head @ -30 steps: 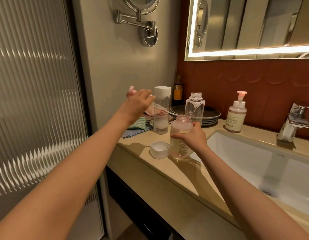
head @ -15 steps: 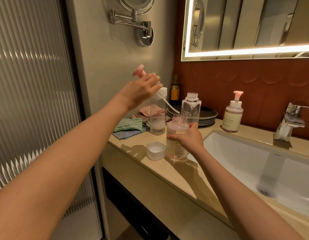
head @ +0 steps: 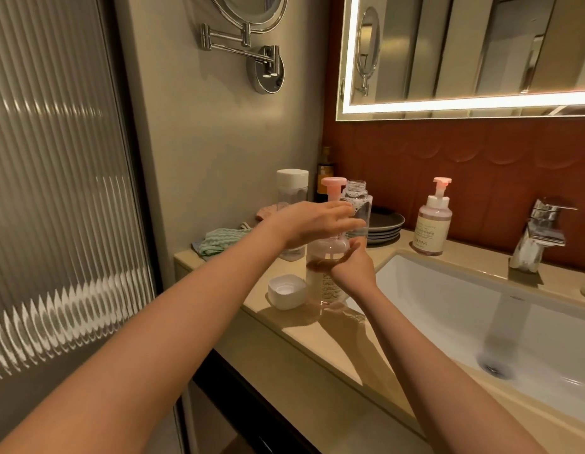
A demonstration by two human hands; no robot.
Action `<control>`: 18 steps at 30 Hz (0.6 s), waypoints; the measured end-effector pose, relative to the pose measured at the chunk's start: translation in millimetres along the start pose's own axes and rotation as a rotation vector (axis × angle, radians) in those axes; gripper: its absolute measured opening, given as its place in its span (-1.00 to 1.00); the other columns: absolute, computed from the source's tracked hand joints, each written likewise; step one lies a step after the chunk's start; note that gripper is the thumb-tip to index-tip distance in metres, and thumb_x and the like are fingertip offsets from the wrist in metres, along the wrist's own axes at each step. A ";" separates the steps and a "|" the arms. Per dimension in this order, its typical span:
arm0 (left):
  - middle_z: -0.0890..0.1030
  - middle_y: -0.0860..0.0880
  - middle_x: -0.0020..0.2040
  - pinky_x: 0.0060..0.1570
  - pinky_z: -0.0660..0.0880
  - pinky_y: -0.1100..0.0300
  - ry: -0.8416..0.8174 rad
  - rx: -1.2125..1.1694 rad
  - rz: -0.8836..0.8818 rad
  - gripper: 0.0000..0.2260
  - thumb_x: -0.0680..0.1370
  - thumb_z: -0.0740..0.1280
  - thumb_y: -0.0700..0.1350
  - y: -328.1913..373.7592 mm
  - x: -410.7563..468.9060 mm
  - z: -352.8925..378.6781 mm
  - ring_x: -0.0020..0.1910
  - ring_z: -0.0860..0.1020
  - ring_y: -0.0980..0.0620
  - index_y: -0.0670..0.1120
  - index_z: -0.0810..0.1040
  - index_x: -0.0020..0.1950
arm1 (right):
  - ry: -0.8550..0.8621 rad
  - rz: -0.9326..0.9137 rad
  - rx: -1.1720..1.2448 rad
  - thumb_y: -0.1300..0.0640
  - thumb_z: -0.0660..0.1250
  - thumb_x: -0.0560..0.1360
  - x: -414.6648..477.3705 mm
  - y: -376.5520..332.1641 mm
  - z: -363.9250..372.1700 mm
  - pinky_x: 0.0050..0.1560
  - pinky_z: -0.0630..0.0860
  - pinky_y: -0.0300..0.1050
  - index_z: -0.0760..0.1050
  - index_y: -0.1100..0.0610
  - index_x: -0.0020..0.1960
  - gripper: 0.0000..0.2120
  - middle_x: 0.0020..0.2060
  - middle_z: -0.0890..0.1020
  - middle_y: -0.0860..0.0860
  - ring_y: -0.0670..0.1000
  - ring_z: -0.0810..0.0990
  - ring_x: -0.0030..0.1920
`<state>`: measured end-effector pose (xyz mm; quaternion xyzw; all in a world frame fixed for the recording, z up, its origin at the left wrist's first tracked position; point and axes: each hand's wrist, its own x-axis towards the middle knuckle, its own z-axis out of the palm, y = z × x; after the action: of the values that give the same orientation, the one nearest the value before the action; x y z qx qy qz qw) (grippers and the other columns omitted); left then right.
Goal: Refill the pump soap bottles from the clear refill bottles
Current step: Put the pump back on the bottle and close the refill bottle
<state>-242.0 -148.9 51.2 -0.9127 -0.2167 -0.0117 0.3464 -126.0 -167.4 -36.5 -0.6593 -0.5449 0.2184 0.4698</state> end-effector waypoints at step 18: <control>0.57 -0.03 0.02 -0.07 0.42 0.23 0.521 -1.165 -0.995 -0.61 0.47 0.38 0.08 38.6 10.6 27.6 -0.06 0.49 0.09 -0.16 0.54 0.17 | 0.026 -0.012 0.021 -0.02 0.56 0.26 2.5 6.5 4.8 0.06 0.49 0.03 0.20 0.06 0.21 -0.30 0.17 0.50 0.04 0.12 0.49 0.17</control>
<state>-220.4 -153.0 7.9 -0.7111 -0.4689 -0.4877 -0.1913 -125.7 -163.1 -43.8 -0.6539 -0.5403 0.2126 0.4850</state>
